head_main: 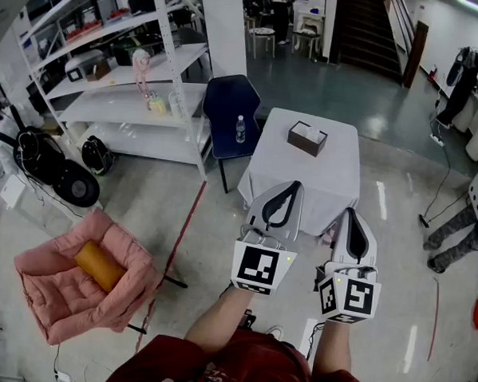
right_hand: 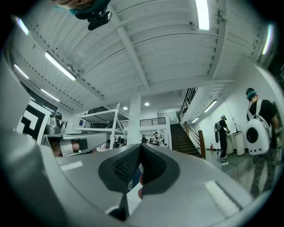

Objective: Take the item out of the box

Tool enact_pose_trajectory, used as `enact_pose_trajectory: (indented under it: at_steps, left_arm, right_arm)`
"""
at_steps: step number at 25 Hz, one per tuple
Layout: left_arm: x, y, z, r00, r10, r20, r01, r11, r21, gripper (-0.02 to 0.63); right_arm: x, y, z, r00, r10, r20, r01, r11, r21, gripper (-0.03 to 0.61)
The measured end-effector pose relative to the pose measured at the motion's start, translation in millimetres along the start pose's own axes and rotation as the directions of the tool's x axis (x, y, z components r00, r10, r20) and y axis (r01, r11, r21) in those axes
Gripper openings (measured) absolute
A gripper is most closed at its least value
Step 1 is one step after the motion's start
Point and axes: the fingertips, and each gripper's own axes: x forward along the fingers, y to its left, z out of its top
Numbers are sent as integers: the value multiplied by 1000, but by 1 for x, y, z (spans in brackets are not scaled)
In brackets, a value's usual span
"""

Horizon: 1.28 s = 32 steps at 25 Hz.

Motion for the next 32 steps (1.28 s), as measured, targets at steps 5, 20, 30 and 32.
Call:
enact_pose_trajectory:
  at_steps: [5,20,30,32]
  left_arm:
    - [10,-12,-13,999,-10,-41,9,1000,-13,0]
    - [58,-57,-31,1000,8,-27,-8,1000,-2,0]
    - [74,-64,-44,999,36,-35,-35,999,29,0]
    - [79,-60,-49,999,33,-37,-32,999,25,0]
  right_arm:
    - [2,-14,-8,1000,-1,-14,1,1000,-1,0]
    - [14,-72,-26,997,50,-55,-51,998,-33,2]
    - [24,-96,-43,996,69,-63,-67,997,44,1]
    - [32,-98,-47,995,66,-69,-63,997,40,1]
